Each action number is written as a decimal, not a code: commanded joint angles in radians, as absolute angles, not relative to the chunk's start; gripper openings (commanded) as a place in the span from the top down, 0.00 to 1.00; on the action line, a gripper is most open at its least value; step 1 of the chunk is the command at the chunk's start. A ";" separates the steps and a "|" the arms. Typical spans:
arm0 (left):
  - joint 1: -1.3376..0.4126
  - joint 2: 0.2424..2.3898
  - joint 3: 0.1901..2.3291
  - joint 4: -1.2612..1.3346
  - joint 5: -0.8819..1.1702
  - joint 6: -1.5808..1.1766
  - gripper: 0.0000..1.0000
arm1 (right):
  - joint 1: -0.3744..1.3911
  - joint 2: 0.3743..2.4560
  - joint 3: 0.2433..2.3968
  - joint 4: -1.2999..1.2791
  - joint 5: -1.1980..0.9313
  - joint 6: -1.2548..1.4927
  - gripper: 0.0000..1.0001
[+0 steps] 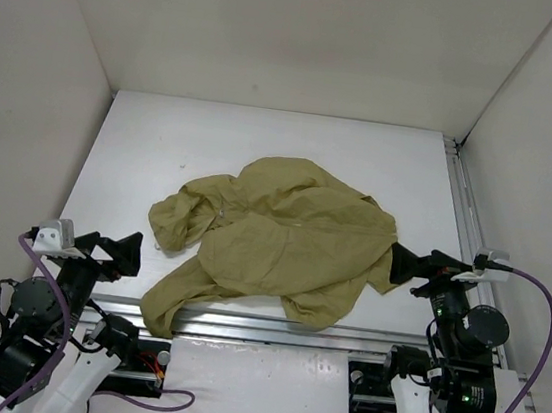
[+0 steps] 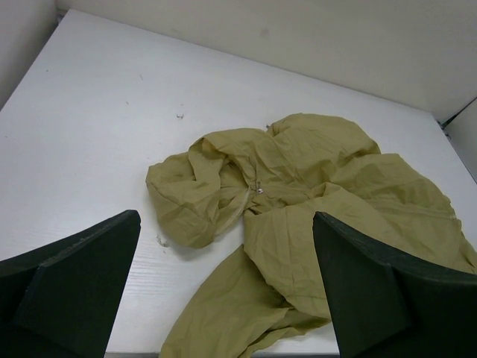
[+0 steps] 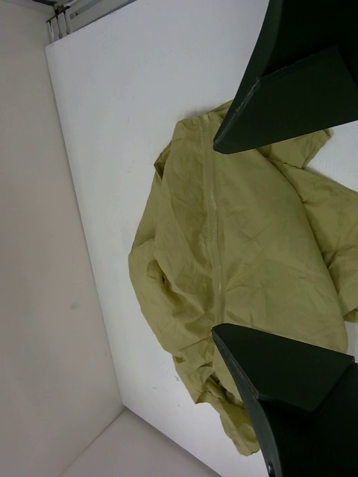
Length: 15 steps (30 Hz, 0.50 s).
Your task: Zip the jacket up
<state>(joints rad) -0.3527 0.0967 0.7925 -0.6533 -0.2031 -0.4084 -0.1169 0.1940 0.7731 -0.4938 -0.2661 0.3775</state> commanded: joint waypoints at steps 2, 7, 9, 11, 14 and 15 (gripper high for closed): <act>-0.333 0.137 0.792 -0.598 -0.132 -0.379 0.03 | -0.095 0.187 0.775 -0.436 -0.230 0.368 0.02; -0.333 0.121 0.785 -0.592 -0.141 -0.370 0.03 | -0.087 0.187 0.772 -0.437 -0.221 0.367 0.02; -0.333 0.127 0.785 -0.595 -0.141 -0.371 0.03 | -0.086 0.187 0.773 -0.436 -0.222 0.367 0.02; -0.333 0.130 0.787 -0.594 -0.143 -0.370 0.03 | -0.086 0.189 0.775 -0.434 -0.222 0.365 0.02; -0.333 0.130 0.787 -0.591 -0.144 -0.368 0.03 | -0.084 0.189 0.776 -0.434 -0.221 0.365 0.02; -0.333 0.129 0.785 -0.592 -0.144 -0.368 0.03 | -0.084 0.187 0.776 -0.434 -0.221 0.365 0.02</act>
<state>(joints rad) -0.3401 0.1093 0.7757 -0.6529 -0.1539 -0.3923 -0.0917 0.1795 0.7685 -0.4934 -0.2382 0.3714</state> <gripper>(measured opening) 0.970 0.975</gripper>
